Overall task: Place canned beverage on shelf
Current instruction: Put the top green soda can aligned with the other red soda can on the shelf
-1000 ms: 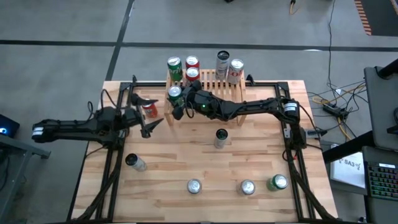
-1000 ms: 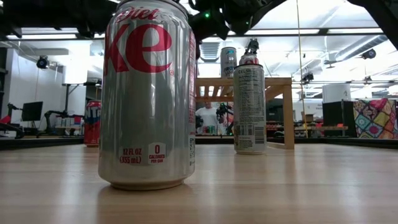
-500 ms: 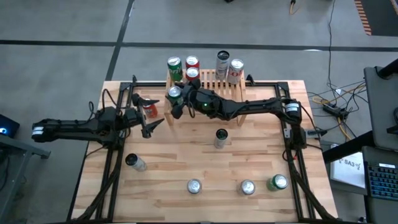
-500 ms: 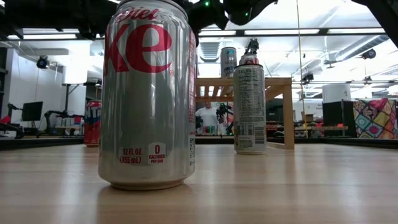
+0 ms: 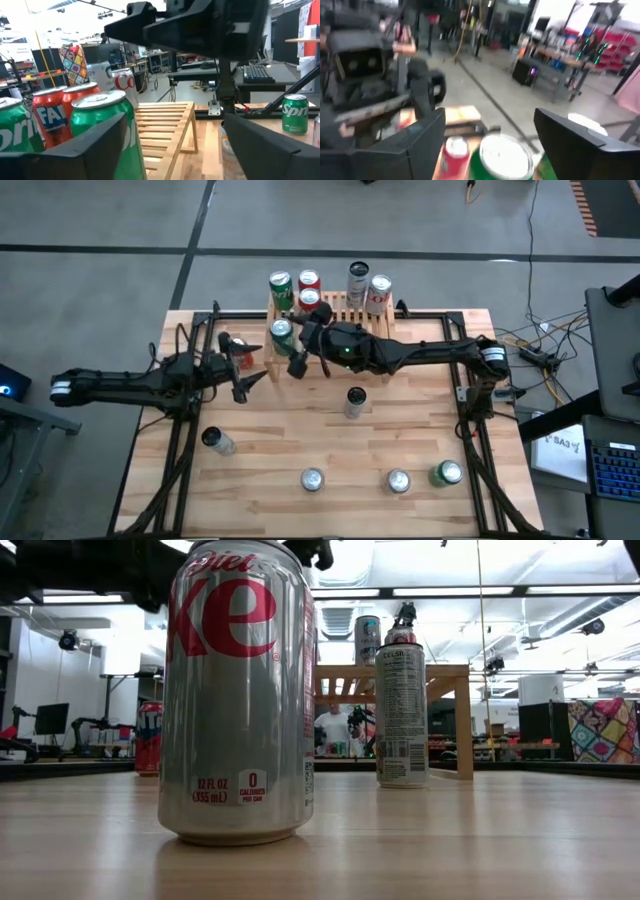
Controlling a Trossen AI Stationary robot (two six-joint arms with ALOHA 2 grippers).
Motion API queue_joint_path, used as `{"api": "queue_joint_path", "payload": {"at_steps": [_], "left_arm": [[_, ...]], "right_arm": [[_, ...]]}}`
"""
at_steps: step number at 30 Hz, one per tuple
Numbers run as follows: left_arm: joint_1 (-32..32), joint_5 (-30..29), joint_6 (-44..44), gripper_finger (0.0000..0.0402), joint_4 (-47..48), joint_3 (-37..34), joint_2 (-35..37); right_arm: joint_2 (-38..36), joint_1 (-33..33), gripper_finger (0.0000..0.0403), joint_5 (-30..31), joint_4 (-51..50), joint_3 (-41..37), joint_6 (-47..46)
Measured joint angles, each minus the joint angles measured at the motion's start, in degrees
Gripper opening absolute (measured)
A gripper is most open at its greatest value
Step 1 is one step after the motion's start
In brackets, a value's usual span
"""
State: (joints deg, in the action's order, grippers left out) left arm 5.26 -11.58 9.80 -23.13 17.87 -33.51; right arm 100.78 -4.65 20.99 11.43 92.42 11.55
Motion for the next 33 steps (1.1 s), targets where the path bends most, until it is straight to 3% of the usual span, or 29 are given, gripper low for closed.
{"api": "queue_joint_path", "payload": {"at_steps": [7, 15, 21, 33], "left_arm": [[0.0, 0.1, 1.5, 0.0178, -0.5, 0.0, -4.2], [0.0, 0.1, 4.3, 0.0014, -3.9, 0.0, -10.2], [0.4, 0.0, 4.9, 0.0016, -6.9, 0.0, -14.3], [0.7, -5.0, 5.5, 0.0001, -17.0, 0.0, -22.6]], "right_arm": [[-2.8, 1.4, 0.0201, -0.2, -14.0, 0.0, -3.7], [-1.8, 1.7, 0.0035, 0.0, -20.6, 0.0, -6.5], [-0.8, 1.6, 0.0011, 0.1, -20.6, 0.0, -6.5], [-0.8, 1.6, 0.0009, 0.1, -23.6, 0.0, -5.1]]}}
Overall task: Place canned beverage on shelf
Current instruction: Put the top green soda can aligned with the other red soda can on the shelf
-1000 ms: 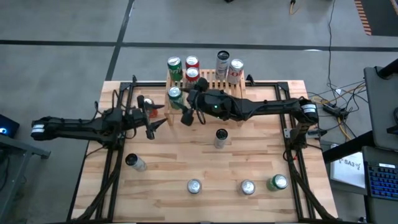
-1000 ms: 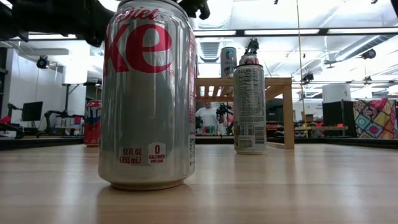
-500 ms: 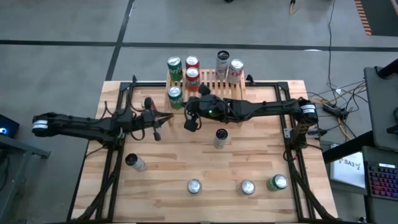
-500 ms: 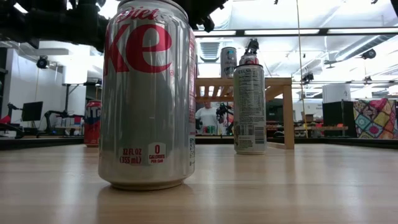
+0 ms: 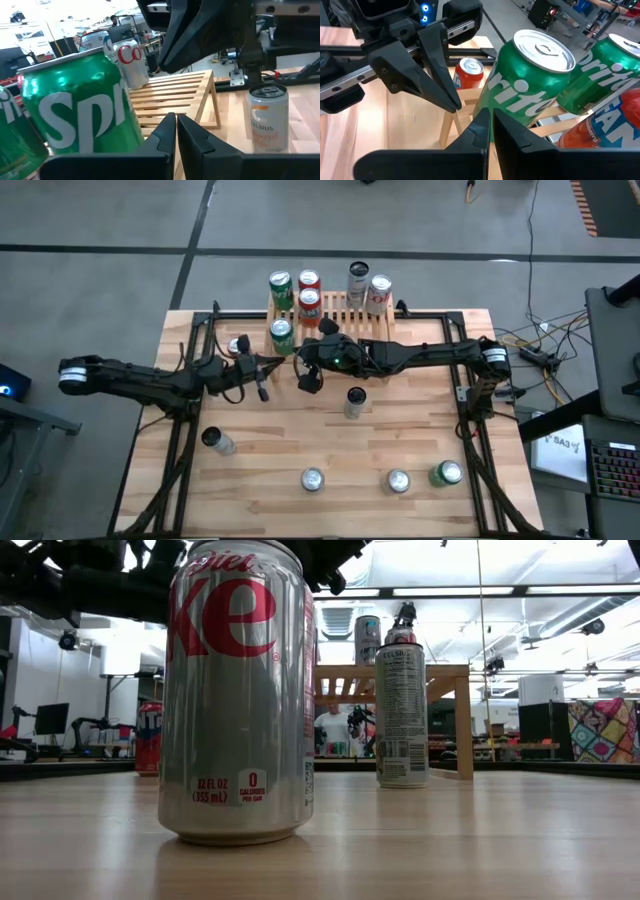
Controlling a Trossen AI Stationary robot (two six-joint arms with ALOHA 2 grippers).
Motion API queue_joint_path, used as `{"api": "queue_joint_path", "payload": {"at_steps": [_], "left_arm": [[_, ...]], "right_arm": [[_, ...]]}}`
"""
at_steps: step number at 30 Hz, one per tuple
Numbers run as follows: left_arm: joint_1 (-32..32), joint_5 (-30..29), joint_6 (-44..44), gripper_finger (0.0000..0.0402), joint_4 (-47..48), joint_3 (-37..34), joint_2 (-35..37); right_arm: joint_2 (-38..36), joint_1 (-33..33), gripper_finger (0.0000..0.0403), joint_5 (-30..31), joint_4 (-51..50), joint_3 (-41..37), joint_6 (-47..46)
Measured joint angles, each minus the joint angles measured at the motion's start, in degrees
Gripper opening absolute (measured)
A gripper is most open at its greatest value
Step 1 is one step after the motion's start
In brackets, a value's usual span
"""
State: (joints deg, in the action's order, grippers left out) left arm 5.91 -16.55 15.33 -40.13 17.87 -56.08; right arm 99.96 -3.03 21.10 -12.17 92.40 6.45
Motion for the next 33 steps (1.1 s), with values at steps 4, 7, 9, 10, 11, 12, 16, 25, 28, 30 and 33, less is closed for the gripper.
{"api": "queue_joint_path", "payload": {"at_steps": [4, 7, 9, 10, 11, 12, 16, 25, 28, 30, 33], "left_arm": [[0.1, -0.7, 0.0, 0.0, -3.2, 0.0, -2.7], [0.2, -4.3, 0.3, 0.0, -5.7, 0.0, -4.5], [0.5, -6.0, 0.7, 0.0, -6.9, 0.0, -5.4], [0.8, -6.5, 0.7, 0.0, -7.2, 0.0, -5.7], [1.1, -6.5, 0.7, 0.0, -7.5, 0.0, -6.1], [1.5, -6.5, 0.7, 0.0, -7.6, 0.0, -6.4], [3.5, -6.4, 0.7, 0.0, -8.3, 0.0, -7.6], [8.4, -6.5, 0.7, 0.0, -11.4, 0.0, -9.4], [9.0, -6.5, 0.7, 0.0, -11.5, 0.0, -9.5], [9.0, -6.5, 0.7, 0.0, -11.5, 0.0, -9.5], [8.9, -6.5, -0.5, 0.0, -11.5, 0.0, -9.4]], "right_arm": [[0.0, 0.0, 0.0009, 0.0, -1.0, 0.0, 0.1], [0.0, 0.0, 0.0009, 0.0, -1.3, 0.0, 0.1], [0.0, 0.0, 0.0009, 0.0, -1.3, 0.0, 0.1], [0.0, 0.0, 0.0009, 0.0, -1.3, 0.0, 0.1], [0.0, 0.0, 0.0009, 0.0, -1.3, 0.0, 0.1], [0.0, 0.0, 0.0009, 0.0, -1.3, 0.0, 0.1], [0.0, 0.0, 0.0009, 0.0, -1.3, 0.0, -0.1], [-0.1, 0.0, 0.0009, 0.0, -1.3, 0.0, -0.6], [-0.1, 0.0, 0.0009, 0.0, -1.3, 0.0, -0.6], [-0.1, 0.0, 0.0009, 0.0, -1.3, 0.0, -0.6], [-0.1, 0.0, 0.0009, 0.0, -1.4, 0.0, -0.5]]}}
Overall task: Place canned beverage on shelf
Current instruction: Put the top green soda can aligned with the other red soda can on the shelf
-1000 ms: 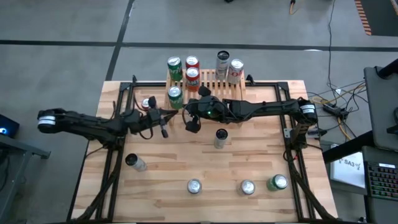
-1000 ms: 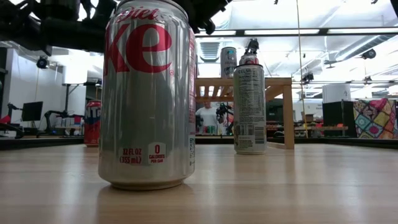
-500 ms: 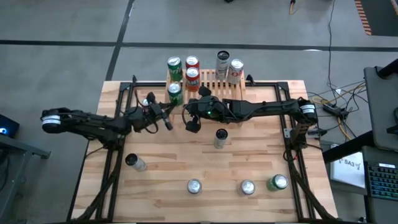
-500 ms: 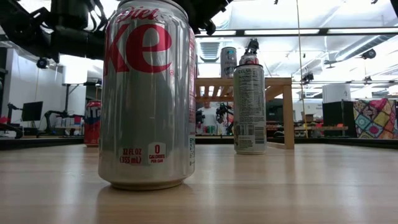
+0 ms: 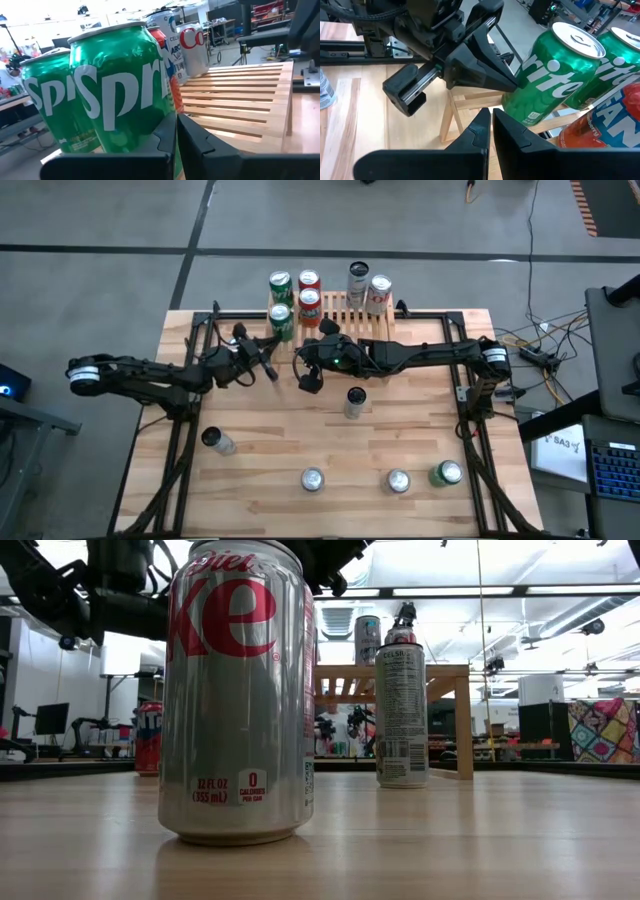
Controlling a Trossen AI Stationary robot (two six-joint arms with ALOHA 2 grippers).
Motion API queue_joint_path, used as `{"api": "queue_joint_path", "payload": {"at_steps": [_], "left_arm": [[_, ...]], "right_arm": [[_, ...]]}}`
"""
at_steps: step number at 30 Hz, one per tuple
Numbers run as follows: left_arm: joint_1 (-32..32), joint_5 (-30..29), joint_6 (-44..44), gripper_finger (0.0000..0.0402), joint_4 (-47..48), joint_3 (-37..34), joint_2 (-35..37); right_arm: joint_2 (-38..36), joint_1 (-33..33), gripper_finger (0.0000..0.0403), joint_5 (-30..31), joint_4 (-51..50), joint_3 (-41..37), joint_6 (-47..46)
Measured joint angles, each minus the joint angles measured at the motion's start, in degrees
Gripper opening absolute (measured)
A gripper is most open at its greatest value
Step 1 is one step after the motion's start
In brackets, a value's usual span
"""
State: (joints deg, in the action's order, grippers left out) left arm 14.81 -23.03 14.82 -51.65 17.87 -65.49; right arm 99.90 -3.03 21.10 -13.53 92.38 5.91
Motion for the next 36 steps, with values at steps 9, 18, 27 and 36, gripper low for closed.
{"api": "queue_joint_path", "payload": {"at_steps": [9, 18, 27, 36], "left_arm": [[0.0, 11.1, -3.4, 0.0, 1.7, 0.0, 0.1], [0.1, 10.6, -1.9, 0.0, 0.5, 0.0, -2.3], [0.5, 3.4, -0.1, 0.0, -2.1, 0.0, -4.2], [2.3, 1.9, 0.2, 0.0, -4.3, 0.0, -4.6]], "right_arm": [[0.1, 0.0, 0.0009, 0.0, -0.6, 0.0, 0.1], [0.2, 0.0, 0.0009, 0.0, -3.2, 0.0, -2.5], [0.2, 0.2, 0.0009, 0.0, -5.3, 0.0, -3.5], [0.1, 0.2, 0.0009, 0.0, -5.2, 0.0, -3.1]]}}
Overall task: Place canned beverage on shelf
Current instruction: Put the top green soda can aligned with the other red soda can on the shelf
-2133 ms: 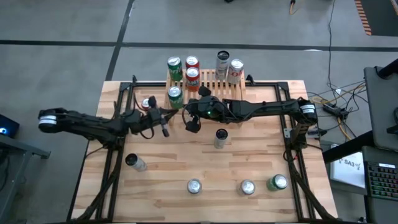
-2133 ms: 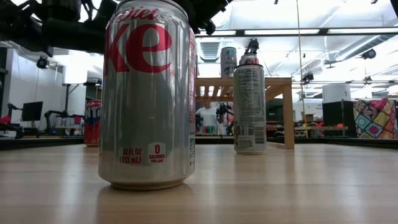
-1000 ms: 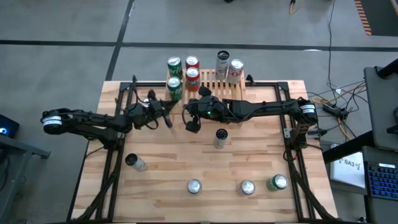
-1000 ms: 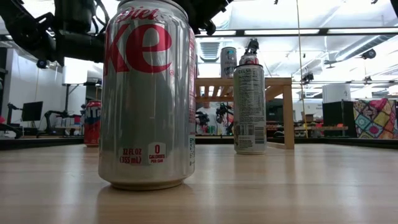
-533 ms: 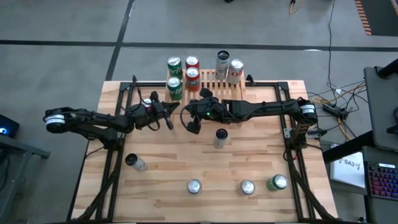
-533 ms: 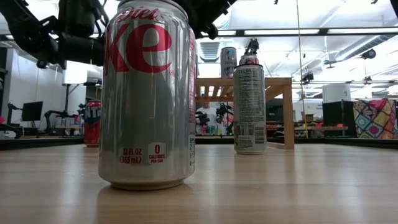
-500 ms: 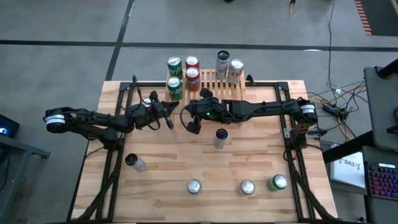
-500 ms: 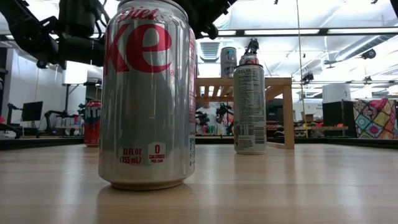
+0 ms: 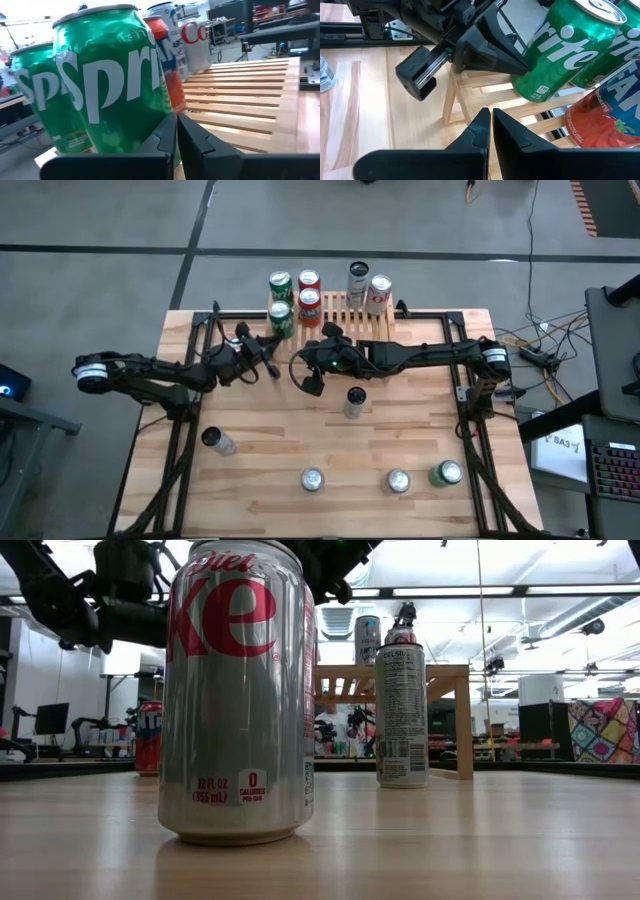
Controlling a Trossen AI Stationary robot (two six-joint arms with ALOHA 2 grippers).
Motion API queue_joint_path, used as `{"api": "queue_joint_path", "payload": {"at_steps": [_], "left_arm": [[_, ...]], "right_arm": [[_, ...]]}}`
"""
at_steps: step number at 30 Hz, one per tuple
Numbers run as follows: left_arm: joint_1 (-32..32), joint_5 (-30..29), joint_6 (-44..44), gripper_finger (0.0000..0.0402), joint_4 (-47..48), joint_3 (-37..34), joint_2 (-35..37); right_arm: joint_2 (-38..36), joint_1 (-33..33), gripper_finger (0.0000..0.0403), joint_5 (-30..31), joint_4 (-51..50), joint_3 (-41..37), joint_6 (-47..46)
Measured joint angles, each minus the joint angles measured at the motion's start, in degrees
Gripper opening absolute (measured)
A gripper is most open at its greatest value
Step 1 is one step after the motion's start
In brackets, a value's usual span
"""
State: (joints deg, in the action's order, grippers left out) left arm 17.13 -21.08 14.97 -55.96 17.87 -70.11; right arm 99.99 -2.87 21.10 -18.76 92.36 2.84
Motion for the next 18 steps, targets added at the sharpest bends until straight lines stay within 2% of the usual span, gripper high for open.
{"api": "queue_joint_path", "payload": {"at_steps": [8, 13, 18], "left_arm": [[0.7, 0.2, -0.6, 0.0, -0.2, 0.0, 0.0], [0.7, 5.3, -1.1, 0.0, -0.2, 0.0, 0.0], [0.8, 2.3, -0.8, 0.0, -0.8, 0.0, 0.0]], "right_arm": [[0.0, 0.0, 0.0009, 0.0, 0.1, 0.0, 0.1], [0.0, 0.0, 0.0009, 0.0, -0.3, 0.0, -0.3], [0.0, 0.0, 0.0009, 0.0, -0.7, 0.0, -0.3]]}}
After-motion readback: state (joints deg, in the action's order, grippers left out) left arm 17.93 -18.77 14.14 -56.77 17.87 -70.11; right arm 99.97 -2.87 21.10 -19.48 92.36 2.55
